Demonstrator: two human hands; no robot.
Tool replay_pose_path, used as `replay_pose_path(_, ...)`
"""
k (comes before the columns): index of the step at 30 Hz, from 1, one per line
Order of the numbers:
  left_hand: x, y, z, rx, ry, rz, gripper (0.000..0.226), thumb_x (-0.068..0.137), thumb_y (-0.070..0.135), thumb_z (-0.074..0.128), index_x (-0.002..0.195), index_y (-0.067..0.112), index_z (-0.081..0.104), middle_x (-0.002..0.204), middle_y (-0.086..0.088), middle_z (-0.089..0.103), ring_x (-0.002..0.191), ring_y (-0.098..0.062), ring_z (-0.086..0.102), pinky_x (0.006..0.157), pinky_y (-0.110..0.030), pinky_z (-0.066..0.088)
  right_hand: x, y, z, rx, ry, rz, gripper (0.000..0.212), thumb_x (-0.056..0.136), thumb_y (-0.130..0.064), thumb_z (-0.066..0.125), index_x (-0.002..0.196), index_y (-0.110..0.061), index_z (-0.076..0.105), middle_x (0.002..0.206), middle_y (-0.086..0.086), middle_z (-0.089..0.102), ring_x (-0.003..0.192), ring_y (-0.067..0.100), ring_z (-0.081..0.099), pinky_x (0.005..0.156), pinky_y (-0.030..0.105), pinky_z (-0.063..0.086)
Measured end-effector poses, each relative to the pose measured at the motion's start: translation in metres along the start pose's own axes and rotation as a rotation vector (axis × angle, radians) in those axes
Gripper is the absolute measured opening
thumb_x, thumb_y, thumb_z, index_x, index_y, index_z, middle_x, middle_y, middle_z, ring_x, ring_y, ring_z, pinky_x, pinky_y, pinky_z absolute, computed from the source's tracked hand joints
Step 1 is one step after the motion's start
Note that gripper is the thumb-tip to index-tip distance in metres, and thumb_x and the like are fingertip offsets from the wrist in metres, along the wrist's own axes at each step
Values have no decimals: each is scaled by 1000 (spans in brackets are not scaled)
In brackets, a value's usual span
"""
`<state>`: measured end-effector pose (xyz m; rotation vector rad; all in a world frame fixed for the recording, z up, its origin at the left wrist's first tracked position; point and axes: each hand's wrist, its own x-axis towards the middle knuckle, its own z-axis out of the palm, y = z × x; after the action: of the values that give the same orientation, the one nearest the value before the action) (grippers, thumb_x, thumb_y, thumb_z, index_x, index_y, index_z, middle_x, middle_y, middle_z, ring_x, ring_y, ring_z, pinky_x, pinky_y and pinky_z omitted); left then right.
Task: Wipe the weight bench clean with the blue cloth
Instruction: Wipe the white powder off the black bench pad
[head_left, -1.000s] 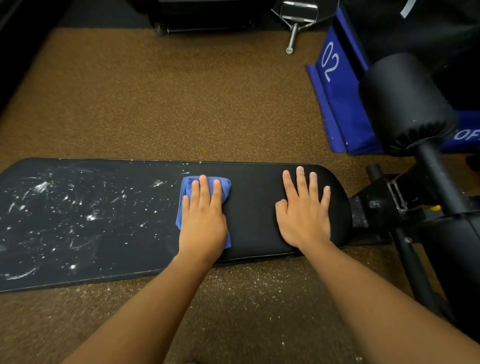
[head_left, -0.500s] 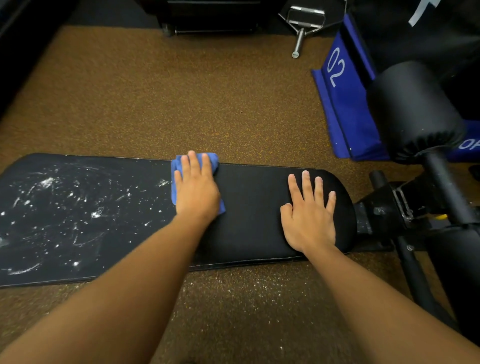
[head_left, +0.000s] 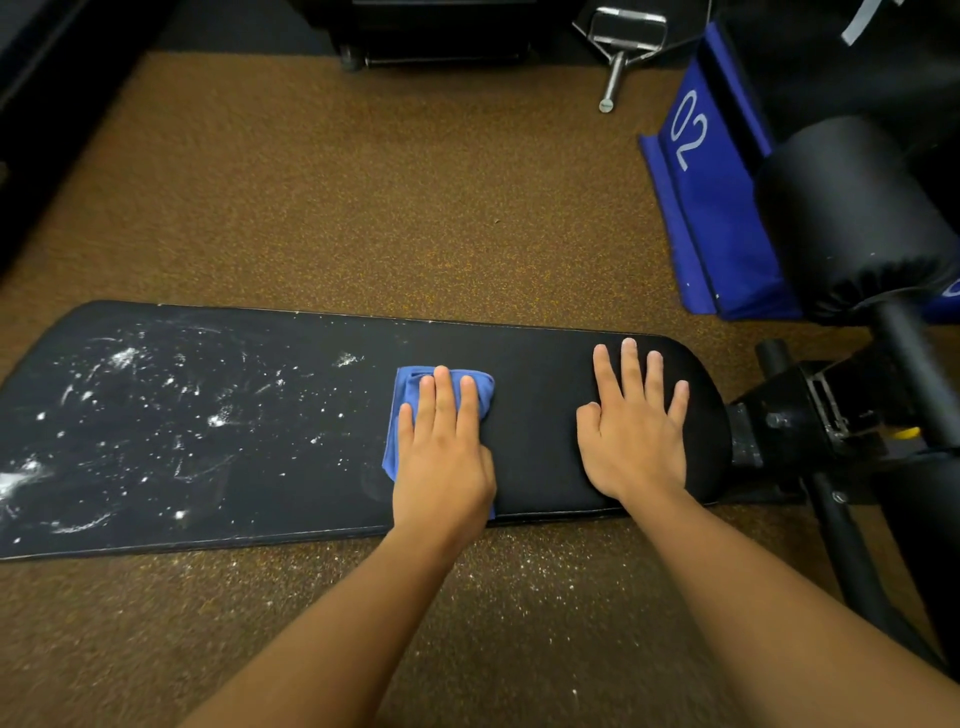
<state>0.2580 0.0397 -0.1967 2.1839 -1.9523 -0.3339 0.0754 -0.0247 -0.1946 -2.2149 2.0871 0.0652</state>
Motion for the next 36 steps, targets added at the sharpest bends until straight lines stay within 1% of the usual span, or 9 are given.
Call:
replay_pose_path(4, -1, -1, -3, -15, 0, 16, 61, 95, 36, 11, 151, 12, 16, 159, -14, 10, 147, -27, 2, 116, -44, 2, -1, -2, -2, -8, -18, 7, 63, 94, -38, 20, 151, -27, -4, 161, 5, -5, 146, 29, -7, 116, 55, 2)
replay_pose_path(9, 0, -3, -6, -44, -33, 24, 66, 93, 46, 1, 152, 17, 5, 160, -9, -2, 146, -22, -9, 115, -39, -8, 0, -3, -7, 11, -62, 15, 62, 95, -38, 21, 151, -27, -5, 160, 4, -7, 146, 29, -10, 116, 55, -1)
replay_pose_path(15, 6, -10, -27, -304, -160, 10, 57, 101, 38, 27, 152, 23, 7, 160, -2, -8, 145, -14, -13, 116, -34, -8, 4, -21, -18, 76, -162, 127, 62, 97, -40, 21, 151, -25, -5, 160, 6, -11, 145, 30, -13, 116, 56, -2)
replay_pose_path(18, 5, -21, -47, -494, -189, 38, 56, 100, 30, 36, 151, 23, 15, 160, 0, 0, 146, -13, -4, 116, -30, 2, 2, -42, -27, 173, -177, 202, 63, 98, -42, 24, 152, -20, -1, 160, 9, -7, 146, 29, -10, 116, 56, -1)
replay_pose_path(20, 1, -37, -60, -550, -142, 46, 56, 99, 26, 40, 151, 23, 19, 160, 2, 9, 146, -10, 5, 115, -25, 8, -4, -63, -32, 233, -106, 169, 63, 98, -41, 26, 152, -19, 4, 160, 9, -1, 146, 28, -7, 116, 53, -1)
replay_pose_path(23, -5, -75, -74, -428, -14, 27, 55, 99, 29, 41, 150, 21, 23, 159, 2, 16, 145, -11, 11, 116, -28, 13, -18, -102, -42, 373, 10, -2, 60, 97, -38, 34, 151, -20, 15, 160, 5, 8, 147, 23, 1, 118, 48, 4)
replay_pose_path(28, -12, -131, -83, -133, 47, 1, 57, 99, 38, 35, 151, 23, 17, 160, 1, 9, 147, -15, 1, 118, -41, 10, -39, -157, -51, 463, 45, -228, 59, 95, -39, 42, 148, -20, 27, 157, 2, 21, 144, 20, 15, 117, 42, 17)
replay_pose_path(32, -10, -157, -86, -34, 51, -30, 61, 98, 42, 30, 152, 25, 8, 161, 2, 0, 147, -17, -8, 118, -45, 5, -45, -175, -40, 373, 56, -251, 64, 93, -45, 43, 149, -21, 23, 157, 3, 19, 145, 24, 13, 116, 42, 17)
replay_pose_path(36, -10, -186, -86, 25, 39, -71, 62, 98, 45, 26, 152, 25, 3, 161, 1, -4, 146, -19, -12, 118, -48, 3, -47, -173, -20, 198, 18, -172, 71, 92, -53, 39, 151, -23, 14, 160, 8, 5, 146, 31, 2, 116, 51, 13)
